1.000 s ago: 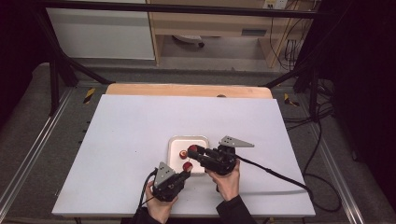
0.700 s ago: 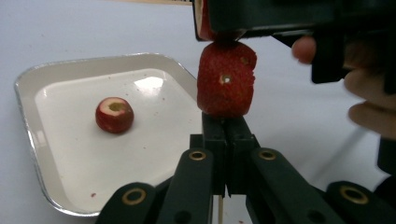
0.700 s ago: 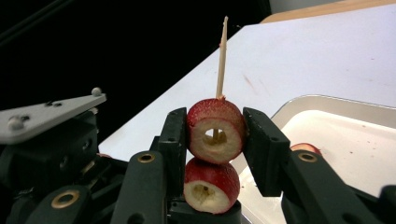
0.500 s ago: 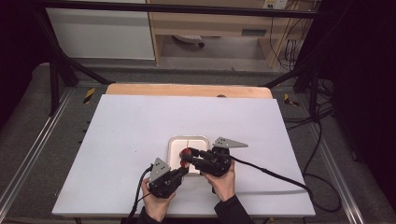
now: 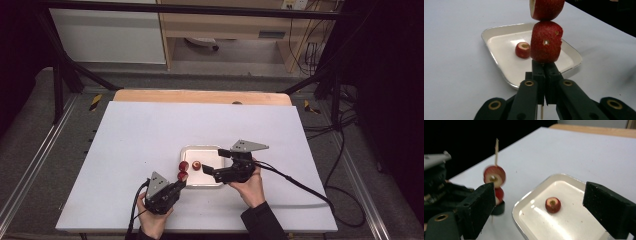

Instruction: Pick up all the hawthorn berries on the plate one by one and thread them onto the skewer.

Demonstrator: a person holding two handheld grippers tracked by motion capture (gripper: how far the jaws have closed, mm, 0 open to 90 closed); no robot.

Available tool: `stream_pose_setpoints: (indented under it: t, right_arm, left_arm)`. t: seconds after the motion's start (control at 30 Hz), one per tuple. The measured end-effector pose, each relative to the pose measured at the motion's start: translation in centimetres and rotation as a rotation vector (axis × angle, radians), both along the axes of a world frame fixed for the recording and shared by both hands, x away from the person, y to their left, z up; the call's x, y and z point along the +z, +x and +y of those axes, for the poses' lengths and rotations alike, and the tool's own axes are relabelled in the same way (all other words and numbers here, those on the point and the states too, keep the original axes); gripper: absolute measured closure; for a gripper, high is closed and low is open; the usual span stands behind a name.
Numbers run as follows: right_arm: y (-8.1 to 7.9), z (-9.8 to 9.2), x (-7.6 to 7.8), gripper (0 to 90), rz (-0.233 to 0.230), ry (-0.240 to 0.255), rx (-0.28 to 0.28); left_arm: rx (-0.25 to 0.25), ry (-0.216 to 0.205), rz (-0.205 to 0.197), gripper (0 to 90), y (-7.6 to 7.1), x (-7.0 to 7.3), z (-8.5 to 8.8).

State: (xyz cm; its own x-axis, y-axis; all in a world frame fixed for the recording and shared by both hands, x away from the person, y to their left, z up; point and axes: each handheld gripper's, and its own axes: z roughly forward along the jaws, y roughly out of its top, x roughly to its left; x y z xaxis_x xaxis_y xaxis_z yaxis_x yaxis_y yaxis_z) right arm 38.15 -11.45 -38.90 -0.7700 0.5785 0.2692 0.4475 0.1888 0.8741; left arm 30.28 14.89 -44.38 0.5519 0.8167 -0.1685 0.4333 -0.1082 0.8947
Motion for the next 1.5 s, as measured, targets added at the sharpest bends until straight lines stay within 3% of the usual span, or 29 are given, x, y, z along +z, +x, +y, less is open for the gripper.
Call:
stream_pose_setpoints:
  t: [0.23,0.43,0.73,1.03,1.33,1.5]
  right_arm:
    - [1.3,0.6,-0.2,9.6,0.050,-0.187,0.051]
    - [2.6,2.2,-0.1,11.4,0.065,-0.296,0.086]
    - [5.0,5.3,-0.9,17.7,0.130,-0.453,0.113]
    - [6.8,7.2,-1.9,34.7,0.183,-0.521,0.140]
    - [7.6,8.1,-3.2,45.6,0.230,-0.585,0.161]
    - [7.7,8.3,-3.5,49.1,0.244,-0.560,0.176]
  left_arm:
    - [0.012,0.022,0.029,88.3,0.3,-0.4,1.0]
    - [0.013,0.032,0.039,88.1,0.4,-0.5,1.4]
    - [0.025,0.038,0.047,87.9,0.4,-0.7,2.1]
    - [0.026,0.042,0.062,87.9,0.5,-0.9,2.3]
    - [0.019,0.048,0.071,87.9,0.5,-1.0,2.3]
    - [0.017,0.052,0.073,87.9,0.5,-1.0,2.2]
